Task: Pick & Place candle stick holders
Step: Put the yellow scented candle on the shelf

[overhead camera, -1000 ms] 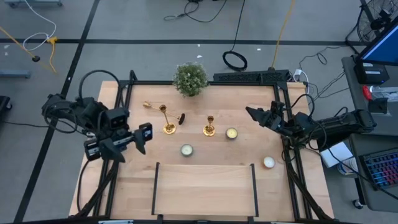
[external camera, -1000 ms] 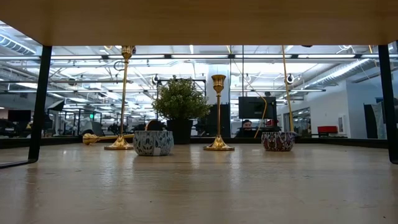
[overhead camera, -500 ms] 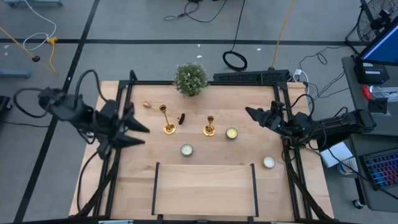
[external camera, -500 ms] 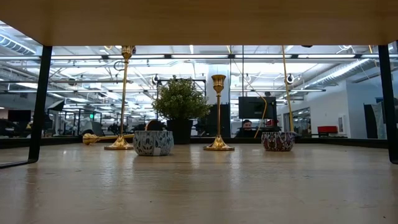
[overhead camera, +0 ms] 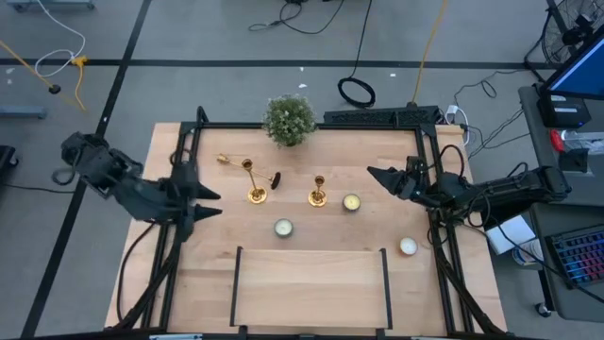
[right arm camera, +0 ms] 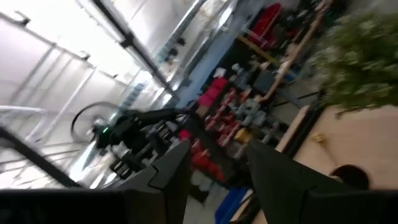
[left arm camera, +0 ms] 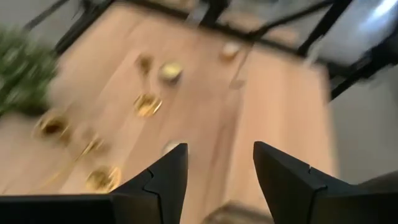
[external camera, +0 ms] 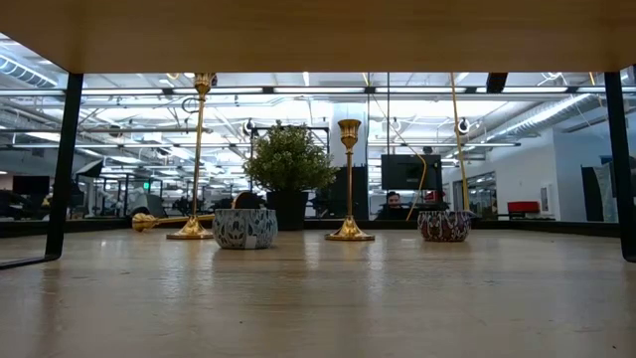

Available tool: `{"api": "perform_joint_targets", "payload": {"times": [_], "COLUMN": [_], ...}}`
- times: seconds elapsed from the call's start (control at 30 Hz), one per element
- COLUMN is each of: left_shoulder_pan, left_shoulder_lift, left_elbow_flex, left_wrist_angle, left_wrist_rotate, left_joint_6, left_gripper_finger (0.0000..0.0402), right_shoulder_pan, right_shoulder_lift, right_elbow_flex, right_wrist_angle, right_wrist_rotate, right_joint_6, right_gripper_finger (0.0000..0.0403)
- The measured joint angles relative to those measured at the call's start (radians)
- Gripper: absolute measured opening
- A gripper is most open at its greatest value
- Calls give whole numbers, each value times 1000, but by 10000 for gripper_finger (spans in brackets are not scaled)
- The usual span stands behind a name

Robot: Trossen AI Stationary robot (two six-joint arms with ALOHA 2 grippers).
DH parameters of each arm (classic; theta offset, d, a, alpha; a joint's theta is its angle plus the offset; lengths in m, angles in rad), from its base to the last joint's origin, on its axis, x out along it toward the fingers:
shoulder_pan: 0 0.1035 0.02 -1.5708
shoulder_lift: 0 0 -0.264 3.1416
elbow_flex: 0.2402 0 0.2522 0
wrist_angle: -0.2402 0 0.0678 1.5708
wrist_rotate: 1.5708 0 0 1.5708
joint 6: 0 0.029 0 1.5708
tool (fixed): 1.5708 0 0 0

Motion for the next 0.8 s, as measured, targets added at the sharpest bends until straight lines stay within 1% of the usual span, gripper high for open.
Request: {"api": "perform_joint_targets", "payload": {"times": [0.1,0.17,0.37,0.47,0.57,0.67,0.73,0.8], "left_shoulder_pan": [0,0,0,0,0,0,0,0], "left_shoulder_lift": [25,43,74,85,95,102,100,100], "left_elbow_flex": [0,-2,-45,-85,-122,-163,-191,-218], "left_wrist_angle": [-113,-138,-107,-72,-35,-2,18,45], "left_wrist_rotate": [-2,-8,-49,-41,-34,-3,19,37], "left_joint_6": [-95,-125,-141,-141,-149,-168,-180,-188], "left_gripper_finger": [186,186,186,186,186,186,186,186], "right_shoulder_pan": [-1,-6,-8,-8,-11,-11,-11,-11], "right_shoulder_lift": [0,0,0,0,0,0,0,0], "right_elbow_flex": [0,0,0,0,0,0,0,0], "right_wrist_angle": [1,2,-1,-20,-94,-226,-297,-327], "right_wrist_rotate": [27,25,25,25,37,43,12,-17], "right_joint_6": [-1,0,0,10,85,227,275,284], "right_gripper_finger": [157,157,157,157,157,158,162,168]}}
